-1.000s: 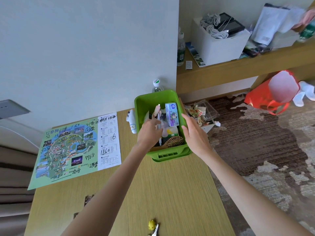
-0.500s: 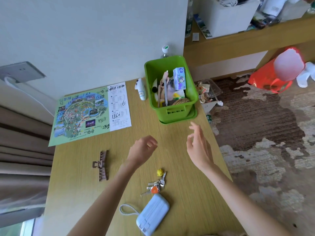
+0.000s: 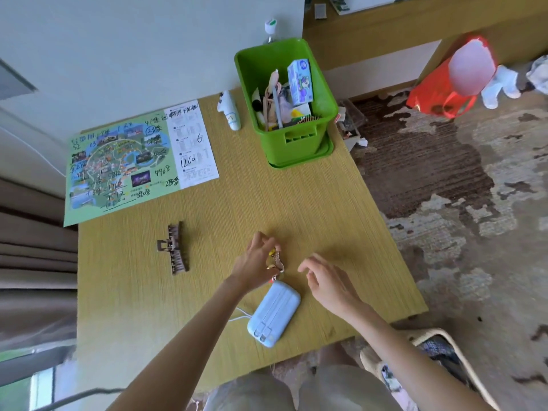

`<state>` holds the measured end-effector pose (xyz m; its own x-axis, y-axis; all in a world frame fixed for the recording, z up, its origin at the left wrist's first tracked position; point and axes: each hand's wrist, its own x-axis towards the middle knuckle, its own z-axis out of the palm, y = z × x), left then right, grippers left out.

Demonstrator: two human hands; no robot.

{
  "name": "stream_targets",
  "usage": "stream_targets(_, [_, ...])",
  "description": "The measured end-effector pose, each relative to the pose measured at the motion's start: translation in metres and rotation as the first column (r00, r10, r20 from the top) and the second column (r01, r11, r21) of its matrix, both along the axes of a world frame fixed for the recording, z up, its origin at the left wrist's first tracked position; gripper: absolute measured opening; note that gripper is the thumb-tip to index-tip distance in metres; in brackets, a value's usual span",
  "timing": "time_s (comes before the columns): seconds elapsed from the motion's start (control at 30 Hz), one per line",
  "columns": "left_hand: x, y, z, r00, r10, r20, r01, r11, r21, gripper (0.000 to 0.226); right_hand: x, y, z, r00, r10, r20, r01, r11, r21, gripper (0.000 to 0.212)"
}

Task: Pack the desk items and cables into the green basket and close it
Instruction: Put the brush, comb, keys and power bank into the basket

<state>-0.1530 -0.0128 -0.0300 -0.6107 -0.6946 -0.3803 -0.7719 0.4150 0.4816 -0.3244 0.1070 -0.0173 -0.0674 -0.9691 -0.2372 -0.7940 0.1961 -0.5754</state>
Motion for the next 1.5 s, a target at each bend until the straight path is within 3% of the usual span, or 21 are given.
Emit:
stream_targets(0.1, [0.011, 0.001, 0.002, 0.995, 0.092, -0.027, -0.092, 0.996, -0.016, 0.043, 0.016, 0.005, -0.002, 0.996, 0.051, 0.067, -0.051, 0.999, 0.011, 0.023])
stream_targets(0.23, [0.034, 0.002, 0.004, 0.994, 0.11, -0.023, -0.111, 0.992, -0.067, 0.041, 0.035, 0.006, 0.002, 0.982, 0.179, -0.064, -0.181, 0.983, -0.017, 0.041])
stream_targets(0.33, [0.052, 0.005, 0.002, 0.994, 0.108, -0.007, -0.108, 0.984, -0.14, 0.043, 0.049, 0.005, 0.002, 0.928, 0.352, -0.124, -0.358, 0.933, -0.031, 0.065])
stream_targets(0.5, [0.072, 0.011, -0.005, 0.983, -0.004, 0.184, 0.049, 0.969, -0.243, 0.063, 0.062, 0.007, -0.002, 0.835, 0.506, -0.218, -0.504, 0.861, 0.069, 0.077])
stream_targets(0.6, [0.076, 0.013, -0.007, 0.985, -0.013, 0.171, 0.058, 0.964, -0.261, 0.059, 0.064, 0.01, -0.006, 0.836, 0.487, -0.253, -0.491, 0.87, 0.051, 0.074])
stream_targets(0.73, [0.079, 0.014, -0.005, 0.994, -0.01, 0.107, 0.036, 0.97, -0.242, 0.033, 0.062, 0.009, -0.006, 0.862, 0.45, -0.233, -0.456, 0.89, 0.034, 0.067])
stream_targets(0.9, [0.087, 0.009, -0.001, 0.987, 0.035, 0.155, -0.001, 0.977, -0.214, 0.028, 0.05, -0.002, 0.001, 0.901, 0.367, -0.234, -0.364, 0.93, 0.055, 0.062])
stream_targets(1.07, [0.093, -0.006, 0.001, 0.987, 0.158, 0.021, -0.157, 0.987, -0.029, 0.022, 0.026, -0.016, 0.01, 0.927, 0.299, -0.226, -0.284, 0.954, 0.096, 0.063])
stream_targets(1.23, [0.083, -0.03, 0.018, 0.932, 0.341, -0.12, -0.326, 0.937, 0.128, 0.011, -0.005, -0.042, 0.025, 0.966, 0.188, -0.176, -0.183, 0.982, 0.047, 0.06])
stream_targets(1.5, [0.024, -0.099, 0.103, 0.822, 0.437, -0.364, -0.426, 0.897, 0.114, 0.016, -0.049, -0.119, 0.078, 0.996, -0.015, 0.087, 0.025, 0.993, -0.111, 0.063])
